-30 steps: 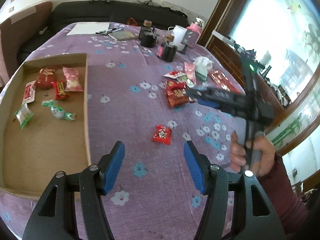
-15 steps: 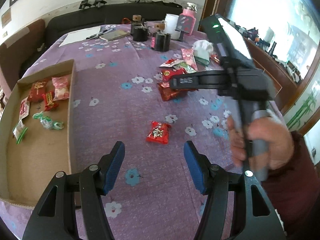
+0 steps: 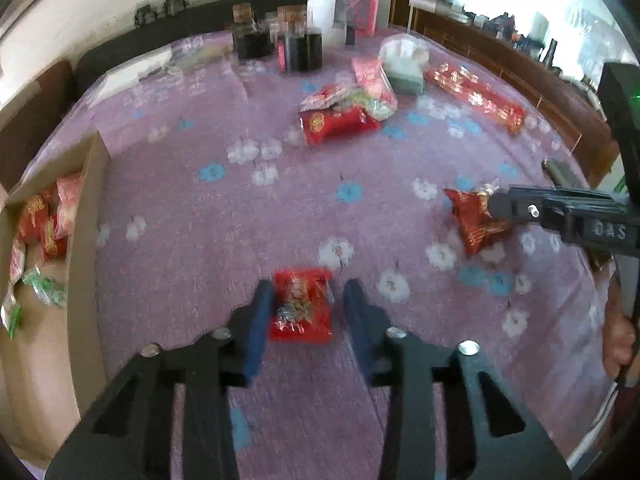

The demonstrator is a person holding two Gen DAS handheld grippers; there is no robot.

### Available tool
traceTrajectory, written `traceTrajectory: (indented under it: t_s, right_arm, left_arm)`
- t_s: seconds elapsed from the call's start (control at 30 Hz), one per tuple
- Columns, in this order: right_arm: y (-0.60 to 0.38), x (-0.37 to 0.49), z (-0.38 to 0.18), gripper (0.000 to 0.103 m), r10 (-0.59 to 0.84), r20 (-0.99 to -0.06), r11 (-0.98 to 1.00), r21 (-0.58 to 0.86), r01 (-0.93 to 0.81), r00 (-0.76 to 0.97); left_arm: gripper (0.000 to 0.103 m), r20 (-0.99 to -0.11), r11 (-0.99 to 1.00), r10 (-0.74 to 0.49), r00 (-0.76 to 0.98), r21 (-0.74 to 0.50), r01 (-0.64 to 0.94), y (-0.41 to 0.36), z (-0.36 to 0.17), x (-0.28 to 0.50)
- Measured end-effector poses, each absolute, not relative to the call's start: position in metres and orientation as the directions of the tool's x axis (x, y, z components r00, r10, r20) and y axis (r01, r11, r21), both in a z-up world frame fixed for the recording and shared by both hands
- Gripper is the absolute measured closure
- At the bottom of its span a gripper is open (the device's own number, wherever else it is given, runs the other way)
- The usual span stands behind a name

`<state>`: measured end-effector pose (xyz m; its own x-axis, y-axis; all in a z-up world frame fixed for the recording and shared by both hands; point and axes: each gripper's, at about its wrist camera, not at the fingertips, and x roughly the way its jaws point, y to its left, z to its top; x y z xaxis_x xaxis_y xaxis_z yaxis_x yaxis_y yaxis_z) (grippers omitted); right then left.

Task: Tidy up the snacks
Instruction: 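Grasp small red candy with left tool while right tool grasps red foil packet, then carry red candy with left tool while right tool carries red packet, both into tray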

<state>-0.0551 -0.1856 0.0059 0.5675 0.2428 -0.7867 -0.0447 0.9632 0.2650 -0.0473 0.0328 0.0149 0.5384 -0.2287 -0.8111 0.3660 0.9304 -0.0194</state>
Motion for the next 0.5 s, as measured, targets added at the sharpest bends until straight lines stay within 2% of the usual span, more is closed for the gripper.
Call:
traceTrajectory:
  t_s: [0.1,0.23,0.33,0.4,0.5]
  right_arm:
    - [-0.197,-0.070,0.015,0.035,0.234,-0.750,0.963,0.266,-0.042,0.619]
    - [-0.199,-0.082,0.036,0.030,0.249,-0.694,0.965,0.241,-0.108,0.675]
    - [-0.180,-0.079,0.044,0.023,0.290,-0.678,0.956,0.182,-0.229,0.675]
    - [-0.163,-0.070,0.041,0.017,0.304,-0.696,0.943,0.121,-0.311,0.651]
    - [-0.142,-0.053,0.027,0.016,0.233,-0.743,0.936,-0.005,-0.353,0.627]
  left_arm:
    - [0.083,-0.815,0.933,-0.249,0.523,-0.056,0.356,0.038,0.019,-0.048]
    - [0.084,-0.810,0.935,-0.282,0.515,-0.111,0.337,0.050,0.025,-0.051]
    - [0.084,-0.798,0.930,-0.323,0.509,-0.167,0.327,0.059,0.034,-0.058]
    - [0.084,-0.789,0.928,-0.340,0.511,-0.193,0.319,0.067,0.039,-0.063]
    - [0.083,-0.778,0.926,-0.356,0.518,-0.221,0.305,0.078,0.042,-0.071]
